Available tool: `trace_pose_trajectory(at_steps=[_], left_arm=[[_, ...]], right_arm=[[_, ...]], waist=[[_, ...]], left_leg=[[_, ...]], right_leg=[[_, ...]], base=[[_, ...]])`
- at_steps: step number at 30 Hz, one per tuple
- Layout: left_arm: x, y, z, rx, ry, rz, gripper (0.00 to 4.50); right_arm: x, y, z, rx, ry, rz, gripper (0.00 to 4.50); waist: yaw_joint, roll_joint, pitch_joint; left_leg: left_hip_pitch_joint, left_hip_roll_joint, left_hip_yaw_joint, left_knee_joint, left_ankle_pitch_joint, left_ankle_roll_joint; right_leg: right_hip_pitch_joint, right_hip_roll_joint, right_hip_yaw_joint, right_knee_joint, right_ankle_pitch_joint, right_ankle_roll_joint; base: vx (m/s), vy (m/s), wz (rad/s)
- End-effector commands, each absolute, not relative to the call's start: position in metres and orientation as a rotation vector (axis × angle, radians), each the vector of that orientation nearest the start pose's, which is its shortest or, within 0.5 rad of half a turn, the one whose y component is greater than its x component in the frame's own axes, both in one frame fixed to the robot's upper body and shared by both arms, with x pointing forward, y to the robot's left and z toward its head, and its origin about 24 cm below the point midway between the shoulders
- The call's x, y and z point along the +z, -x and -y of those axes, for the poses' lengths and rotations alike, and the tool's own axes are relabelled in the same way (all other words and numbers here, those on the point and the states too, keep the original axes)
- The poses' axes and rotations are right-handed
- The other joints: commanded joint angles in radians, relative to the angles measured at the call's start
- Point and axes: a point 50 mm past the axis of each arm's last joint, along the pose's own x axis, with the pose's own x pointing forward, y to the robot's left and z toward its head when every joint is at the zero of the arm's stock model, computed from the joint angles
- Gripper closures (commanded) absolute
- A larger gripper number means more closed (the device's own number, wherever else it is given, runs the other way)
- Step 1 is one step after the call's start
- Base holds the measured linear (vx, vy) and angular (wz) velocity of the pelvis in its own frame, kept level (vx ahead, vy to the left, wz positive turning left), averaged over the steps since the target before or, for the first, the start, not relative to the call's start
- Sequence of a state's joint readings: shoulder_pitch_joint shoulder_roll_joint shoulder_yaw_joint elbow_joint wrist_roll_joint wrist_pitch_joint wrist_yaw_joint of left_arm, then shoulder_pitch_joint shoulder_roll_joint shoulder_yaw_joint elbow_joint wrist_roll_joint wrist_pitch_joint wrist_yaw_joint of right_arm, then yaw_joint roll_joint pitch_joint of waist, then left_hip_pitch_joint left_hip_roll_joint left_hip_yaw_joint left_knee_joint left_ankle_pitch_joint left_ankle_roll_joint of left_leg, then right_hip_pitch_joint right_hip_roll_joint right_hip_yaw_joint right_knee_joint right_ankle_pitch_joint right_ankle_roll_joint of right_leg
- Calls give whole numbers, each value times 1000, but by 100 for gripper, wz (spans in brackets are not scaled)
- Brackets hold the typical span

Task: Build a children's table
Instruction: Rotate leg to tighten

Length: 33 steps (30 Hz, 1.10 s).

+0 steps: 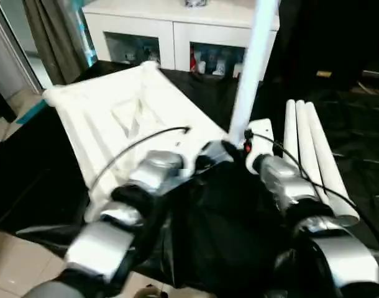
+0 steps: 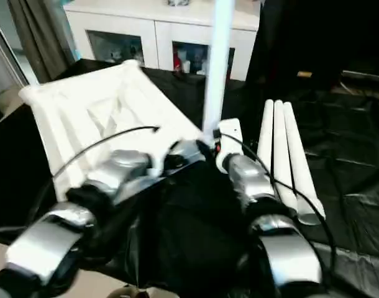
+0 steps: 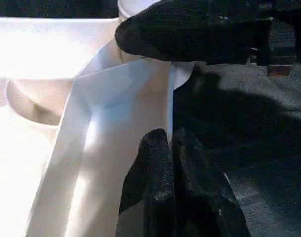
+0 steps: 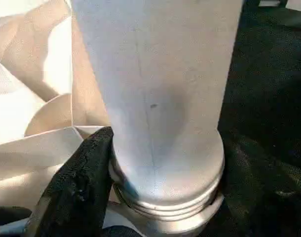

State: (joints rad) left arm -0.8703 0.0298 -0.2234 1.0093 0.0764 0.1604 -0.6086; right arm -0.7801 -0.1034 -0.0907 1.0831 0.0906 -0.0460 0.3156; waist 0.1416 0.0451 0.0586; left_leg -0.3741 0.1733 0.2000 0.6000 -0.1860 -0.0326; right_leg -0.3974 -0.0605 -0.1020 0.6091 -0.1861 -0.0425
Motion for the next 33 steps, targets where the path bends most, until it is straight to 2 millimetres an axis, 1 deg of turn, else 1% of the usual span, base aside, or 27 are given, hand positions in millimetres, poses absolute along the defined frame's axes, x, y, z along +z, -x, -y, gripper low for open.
trace_pose_trajectory(at_steps=[1, 2, 3, 4, 7, 8, 9, 10, 11, 13, 14, 15, 16, 18, 19, 20, 21, 23, 24, 26, 27, 28, 29, 30, 31, 32, 33], left_arm=[[55, -362, -47, -873, -383, -384, 450], [54, -361, -46, -886, -370, -383, 450], [54, -361, -46, -890, -367, -381, 450], [54, -361, -46, -900, -373, -372, 450], [56, -362, -45, -905, -395, -348, 450], [61, -364, -42, -902, -395, -294, 450], [62, -365, -41, -892, -387, -281, 450], [71, -370, -38, -834, -341, -227, 450], [73, -371, -38, -817, -327, -218, 422], [79, -374, -37, -792, -247, -209, 393], [81, -375, -36, -787, -215, -204, 387], [81, -375, -36, -787, -215, -204, 387], [87, -377, -37, -763, -169, -182, 362], [89, -379, -41, -740, -167, -169, 354], [91, -382, -48, -708, -165, -163, 351], [93, -387, -64, -646, -167, -156, 326], [93, -387, -64, -646, -167, -156, 326], [95, -390, -89, -558, -204, -155, 308], [95, -390, -89, -558, -204, -155, 304], [101, -394, -142, -328, -332, -133, 270], [102, -394, -149, -293, -354, -122, 270], [108, -391, -177, -171, -439, -91, 263], [110, -387, -195, -98, -487, -83, 259], [112, -381, -215, -12, -528, -81, 250], [112, -381, -215, -12, -528, -81, 229], [114, -375, -229, 45, -554, -83, 225], [115, -365, -249, 122, -580, -93, 225]], right_arm=[[26, -360, 106, 438, -147, -316, 105], [30, -362, 110, 415, -89, -284, 105], [30, -362, 111, 406, -69, -275, 98], [32, -363, 115, 382, -49, -257, 89], [38, -366, 127, 312, -21, -208, 89], [44, -366, 136, 272, -24, -160, 89], [45, -365, 138, 262, -35, -149, 89], [52, -362, 148, 226, -75, -95, 89], [53, -361, 150, 222, -79, -83, 84], [58, -357, 154, 217, -85, -48, 83], [59, -355, 155, 218, -85, -41, 83], [59, -355, 155, 218, -85, -41, 83], [61, -350, 156, 221, -66, -34, 83], [60, -346, 156, 233, -49, -48, 83], [58, -342, 154, 249, -25, -76, 83], [54, -335, 150, 301, 23, -137, 83], [54, -335, 150, 301, 23, -137, 83], [50, -330, 145, 348, 50, -189, 83], [50, -330, 145, 348, 50, -189, 83], [48, -328, 138, 390, 88, -238, 83], [47, -328, 138, 393, 94, -247, 83], [46, -328, 136, 404, 125, -274, 83], [47, -327, 134, 406, 146, -291, 83], [48, -328, 132, 407, 159, -309, 83], [48, -328, 132, 407, 159, -309, 83], [49, -328, 131, 408, 165, -321, 83], [50, -328, 130, 400, 205, -344, 83]], waist=[[-3, 5, -76], [-4, 3, -76], [-4, 9, -76], [-6, 6, -75], [-7, 8, -75], [-10, -2, -75], [-4, 2, -75], [-4, -2, -74], [-4, -2, -78], [-5, 0, -87], [-5, 1, -87], [-5, 1, -87], [-6, -1, -83], [-6, -2, -83], [-5, -3, -82], [-7, -9, -78], [-7, -9, -78], [-18, -8, -78], [-22, -5, -77], [-34, -18, -75], [-34, -18, -75], [-40, -14, -76], [-44, -9, -76], [-48, -14, -75], [-53, -10, -74], [-51, -12, -74], [-49, -14, -74]], left_leg=[[13, 69, -41, -62, -160, 80], [13, 70, -42, -63, -162, 79], [13, 71, -44, -63, -167, 75], [15, 71, -43, -64, -178, 69], [16, 70, -43, -65, -185, 65], [17, 68, -40, -64, -182, 63], [19, 67, -40, -64, -179, 69], [19, 67, -38, -64, -172, 79], [19, 70, -40, -64, -154, 88], [9, 70, -42, -57, -99, 111], [8, 69, -41, -55, -90, 119], [8, 69, -41, -55, -90, 119], [3, 65, -38, -52, -90, 135], [2, 64, -40, -53, -88, 144], [2, 63, -40, -53, -86, 147], [0, 62, -41, -55, -83, 149], [0, 62, -41, -55, -83, 149], [1, 59, -40, -56, -107, 130], [1, 62, -42, -58, -114, 124], [0, 65, -41, -62, -123, 107], [0, 65, -41, -62, -123, 107], [4, 72, -46, -65, -127, 89], [3, 73, -47, -66, -130, 80], [8, 75, -47, -69, -135, 67], [8, 75, -45, -68, -121, 63], [17, 77, -42, -68, -129, 52], [17, 79, -43, -68, -123, 50]], right_leg=[[55, -116, 65, -88, -194, -174], [55, -116, 64, -87, -193, -175], [54, -116, 62, -86, -196, -177], [52, -115, 62, -88, -203, -177], [53, -115, 63, -90, -221, -175], [52, -115, 65, -91, -226, -171], [51, -116, 66, -92, -237, -160], [51, -114, 67, -93, -231, -152], [53, -113, 68, -86, -202, -149], [57, -115, 66, -73, -105, -170], [55, -113, 66, -72, -86, -179], [55, -113, 66, -72, -86, -179], [53, -112, 64, -72, -72, -190], [55, -114, 63, -73, -85, -181], [57, -111, 62, -76, -102, -171], [58, -107, 61, -77, -119, -160], [58, -107, 61, -77, -119, -160], [55, -108, 59, -84, -190, -141], [55, -110, 60, -85, -205, -140], [50, -105, 60, -85, -233, -128], [50, -105, 60, -85, -233, -128], [46, -107, 63, -78, -241, -118], [45, -106, 63, -76, -238, -115], [42, -104, 65, -76, -231, -111], [40, -103, 66, -73, -205, -118], [35, -103, 69, -74, -198, -128], [35, -104, 70, -72, -190, -135]], base=[[0, 0, 0], [0, 0, 0], [0, 0, 0], [0, 0, 0], [0, 0, 0], [0, 0, 0], [0, 0, 0], [0, 0, 0], [0, 0, 0], [0, 0, 0], [0, 0, 0], [0, 0, 0], [0, 0, 0], [0, 0, 0], [0, 0, 0], [0, 0, 0], [0, 0, 0], [0, 0, 0], [0, 0, 0], [0, 0, 0], [0, 0, 0], [0, 0, 0], [0, 0, 0], [0, 0, 0], [0, 0, 0], [0, 0, 0], [0, 0, 0]])
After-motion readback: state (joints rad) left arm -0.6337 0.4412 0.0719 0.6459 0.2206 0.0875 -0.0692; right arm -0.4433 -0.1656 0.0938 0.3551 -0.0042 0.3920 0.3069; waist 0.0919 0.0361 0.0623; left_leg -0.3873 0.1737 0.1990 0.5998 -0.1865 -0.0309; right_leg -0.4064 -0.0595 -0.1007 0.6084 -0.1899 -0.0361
